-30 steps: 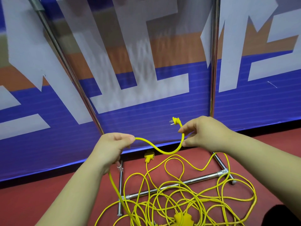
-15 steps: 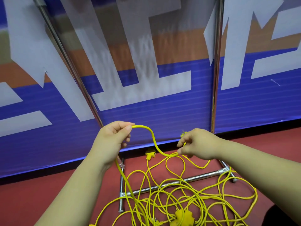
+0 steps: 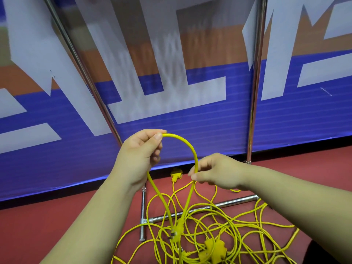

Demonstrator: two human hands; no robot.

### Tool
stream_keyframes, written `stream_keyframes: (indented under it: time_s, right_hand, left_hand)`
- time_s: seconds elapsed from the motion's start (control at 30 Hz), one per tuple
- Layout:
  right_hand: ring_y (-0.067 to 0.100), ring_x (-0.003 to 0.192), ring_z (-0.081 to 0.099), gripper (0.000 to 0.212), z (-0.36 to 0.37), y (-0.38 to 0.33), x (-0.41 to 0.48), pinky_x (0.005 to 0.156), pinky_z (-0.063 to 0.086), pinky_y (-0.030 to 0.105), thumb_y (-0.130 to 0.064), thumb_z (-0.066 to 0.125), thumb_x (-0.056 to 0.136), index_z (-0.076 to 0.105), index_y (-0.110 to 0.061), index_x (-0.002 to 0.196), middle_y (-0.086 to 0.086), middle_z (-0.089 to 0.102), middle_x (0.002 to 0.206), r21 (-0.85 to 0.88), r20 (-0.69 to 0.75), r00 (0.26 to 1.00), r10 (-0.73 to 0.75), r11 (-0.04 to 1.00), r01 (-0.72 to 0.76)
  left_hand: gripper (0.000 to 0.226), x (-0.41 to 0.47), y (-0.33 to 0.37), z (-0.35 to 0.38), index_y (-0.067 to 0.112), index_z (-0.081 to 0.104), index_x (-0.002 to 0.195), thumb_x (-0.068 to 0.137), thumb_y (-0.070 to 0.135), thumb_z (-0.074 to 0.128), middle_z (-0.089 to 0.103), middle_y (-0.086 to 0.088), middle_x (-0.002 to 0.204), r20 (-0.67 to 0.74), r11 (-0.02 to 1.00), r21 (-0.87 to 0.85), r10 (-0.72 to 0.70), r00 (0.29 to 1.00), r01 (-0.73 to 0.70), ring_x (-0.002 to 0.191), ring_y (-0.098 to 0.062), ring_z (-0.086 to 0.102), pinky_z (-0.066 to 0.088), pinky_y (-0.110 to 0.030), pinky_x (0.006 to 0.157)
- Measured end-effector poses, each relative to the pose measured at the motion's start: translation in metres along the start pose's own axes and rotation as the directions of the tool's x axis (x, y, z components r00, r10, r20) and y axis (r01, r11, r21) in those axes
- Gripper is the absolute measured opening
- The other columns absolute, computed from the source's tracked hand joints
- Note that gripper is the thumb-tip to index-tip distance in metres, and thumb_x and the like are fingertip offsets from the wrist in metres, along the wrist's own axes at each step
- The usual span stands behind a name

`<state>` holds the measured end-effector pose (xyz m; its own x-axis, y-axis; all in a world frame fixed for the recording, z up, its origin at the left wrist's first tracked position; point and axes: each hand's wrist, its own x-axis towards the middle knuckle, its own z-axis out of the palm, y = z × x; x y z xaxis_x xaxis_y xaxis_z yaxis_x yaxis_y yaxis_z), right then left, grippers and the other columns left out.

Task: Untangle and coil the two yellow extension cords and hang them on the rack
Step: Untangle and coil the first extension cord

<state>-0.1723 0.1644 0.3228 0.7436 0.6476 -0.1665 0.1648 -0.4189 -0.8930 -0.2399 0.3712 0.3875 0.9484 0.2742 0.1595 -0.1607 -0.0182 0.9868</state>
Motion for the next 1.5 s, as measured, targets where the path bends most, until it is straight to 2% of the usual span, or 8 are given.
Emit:
stream_keyframes:
  time_s: [0.33,0.5,0.8,1.07,1.17,1.27,1.37,1.5]
  right_hand:
    - [0.015,0.066,0.069,0.011,-0.022,0.012,-0.004,0.059,0.05,0.024,-0.004,0.073,0.087,0.072,-0.014,0.091,0.004,0.071,0.069,-0.107,0.081,0.994,0.075,0.992,-0.066]
    - [0.021,0.08,0.074,0.009,-0.027,0.005,-0.002,0.082,0.059,0.036,-0.007,0.069,0.091,0.071,-0.008,0.1,0.017,0.075,0.088,0.27,-0.019,0.993,0.113,0.957,-0.104]
    - [0.013,0.08,0.074,0.007,-0.007,-0.019,-0.008,0.073,0.059,0.024,-0.011,0.061,0.097,0.066,-0.013,0.1,0.008,0.074,0.094,0.623,0.141,0.986,0.093,0.765,-0.161]
    - [0.013,0.091,0.067,0.016,0.012,-0.026,-0.007,0.086,0.051,0.026,-0.014,0.068,0.093,0.071,-0.003,0.104,0.007,0.075,0.104,0.55,0.12,0.993,0.0,0.833,-0.066]
    - [0.022,0.106,0.064,0.014,0.02,-0.025,-0.008,0.091,0.048,0.032,-0.024,0.073,0.086,0.066,-0.014,0.092,0.011,0.072,0.12,0.519,0.184,0.983,-0.002,0.85,-0.095]
    - [0.029,0.111,0.069,0.006,0.021,-0.029,-0.012,0.08,0.057,0.031,-0.019,0.064,0.097,0.06,-0.018,0.093,0.01,0.074,0.116,0.495,0.236,0.972,0.001,0.86,-0.121]
    - [0.027,0.099,0.073,0.004,0.016,-0.034,-0.014,0.078,0.061,0.037,-0.011,0.064,0.096,0.06,-0.013,0.094,0.011,0.076,0.106,0.505,0.17,0.985,-0.002,0.859,-0.086]
    - [0.023,0.09,0.074,0.007,0.006,-0.04,-0.015,0.072,0.062,0.036,-0.008,0.064,0.095,0.06,-0.007,0.101,0.014,0.076,0.105,0.526,0.075,0.997,-0.007,0.85,-0.034]
  left_hand:
    - [0.016,0.01,-0.003,-0.018,0.014,0.071,0.101,0.101,0.01,0.055,0.054,0.003,0.07,-0.141,0.98,-0.186,-0.098,0.985,0.071,0.056,-0.007,0.041,0.035,-0.019,0.051]
    - [0.016,0.011,-0.008,-0.02,0.014,0.07,0.111,0.101,0.017,0.058,0.05,0.003,0.069,-0.177,0.96,-0.233,-0.201,0.963,0.158,0.051,-0.006,0.035,0.03,-0.017,0.045]
    - [0.026,0.01,0.012,-0.002,0.016,0.06,0.087,0.102,0.036,0.053,0.035,0.007,0.058,-0.071,0.785,-0.569,-0.344,0.936,0.245,0.038,-0.003,0.025,0.019,-0.014,0.033]
    - [0.03,0.015,0.021,0.001,0.014,0.06,0.086,0.104,0.034,0.048,0.036,0.008,0.055,-0.006,0.621,-0.759,-0.31,0.951,0.198,0.035,-0.003,0.028,0.022,-0.014,0.03]
    - [0.03,0.019,0.022,-0.003,0.013,0.059,0.085,0.104,0.034,0.048,0.036,0.008,0.055,-0.017,0.583,-0.793,-0.313,0.95,0.178,0.035,-0.003,0.028,0.023,-0.015,0.029]
    - [0.031,0.021,0.019,-0.009,0.013,0.059,0.084,0.104,0.034,0.049,0.037,0.008,0.057,-0.048,0.56,-0.813,-0.336,0.941,0.159,0.035,-0.003,0.028,0.023,-0.015,0.03]
    - [0.033,0.023,0.013,-0.016,0.013,0.062,0.086,0.103,0.04,0.051,0.041,0.008,0.059,-0.091,0.576,-0.805,-0.357,0.93,0.142,0.04,-0.003,0.033,0.028,-0.014,0.036]
    - [0.033,0.015,0.005,-0.012,0.015,0.067,0.102,0.098,0.045,0.055,0.055,0.004,0.071,-0.061,0.755,-0.616,-0.332,0.941,0.226,0.06,-0.008,0.052,0.041,-0.022,0.061]
